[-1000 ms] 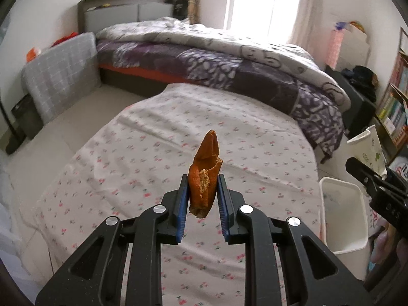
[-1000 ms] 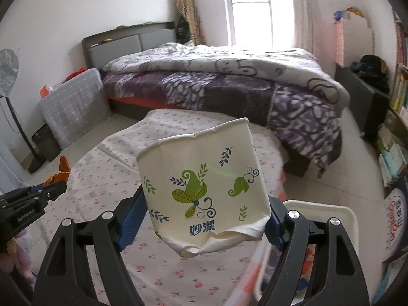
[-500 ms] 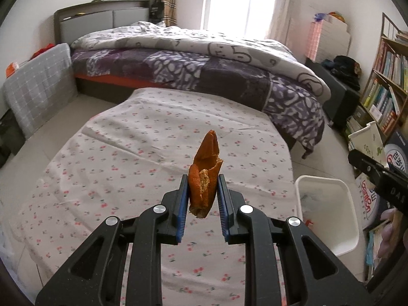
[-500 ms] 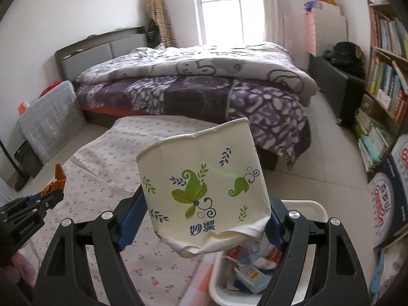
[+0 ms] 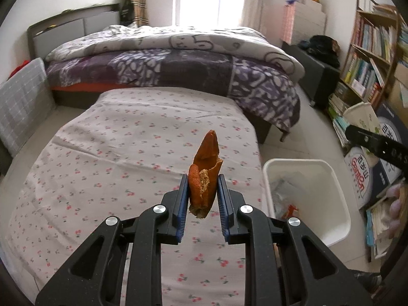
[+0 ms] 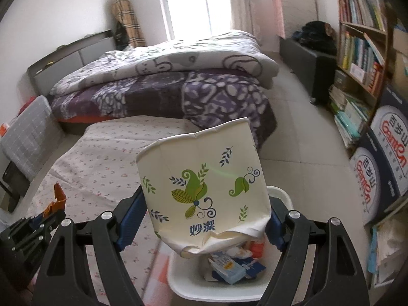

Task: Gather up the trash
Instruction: 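Carry the orange paper and the paper cup over the white bin with both tools, then open the right tool to drop the paper cup into the bin, then open the left tool to drop the orange paper into the bin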

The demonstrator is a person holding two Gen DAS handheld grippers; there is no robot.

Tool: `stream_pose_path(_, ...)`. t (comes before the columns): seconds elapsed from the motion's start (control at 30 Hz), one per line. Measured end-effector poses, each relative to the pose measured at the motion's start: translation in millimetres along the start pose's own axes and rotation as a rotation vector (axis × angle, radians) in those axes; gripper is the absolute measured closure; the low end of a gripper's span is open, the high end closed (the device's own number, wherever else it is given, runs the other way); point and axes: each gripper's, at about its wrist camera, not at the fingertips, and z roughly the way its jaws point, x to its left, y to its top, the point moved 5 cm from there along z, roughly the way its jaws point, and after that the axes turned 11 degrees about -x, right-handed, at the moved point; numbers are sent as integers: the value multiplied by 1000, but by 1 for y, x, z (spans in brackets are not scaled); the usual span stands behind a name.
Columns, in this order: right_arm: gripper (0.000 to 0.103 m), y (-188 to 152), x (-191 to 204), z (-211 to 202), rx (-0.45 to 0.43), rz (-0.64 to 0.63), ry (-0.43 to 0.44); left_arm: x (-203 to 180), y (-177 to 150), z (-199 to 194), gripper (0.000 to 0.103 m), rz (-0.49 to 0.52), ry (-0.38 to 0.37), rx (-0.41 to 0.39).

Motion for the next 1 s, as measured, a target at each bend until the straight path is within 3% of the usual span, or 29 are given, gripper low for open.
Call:
stream_pose_path(0.33,23,4,-46,-8,-9,31,-95,-57,-6,9,82,56,-79,23)
stream_pose_path(0.43,16,7,-61,-12,-27,45,-142,-77,-6,12,82,64,-110,31)
stream_pose_path(1.0,14,19,-157,-35,-83,331,-264,-176,0,34,82,142,-208,63)
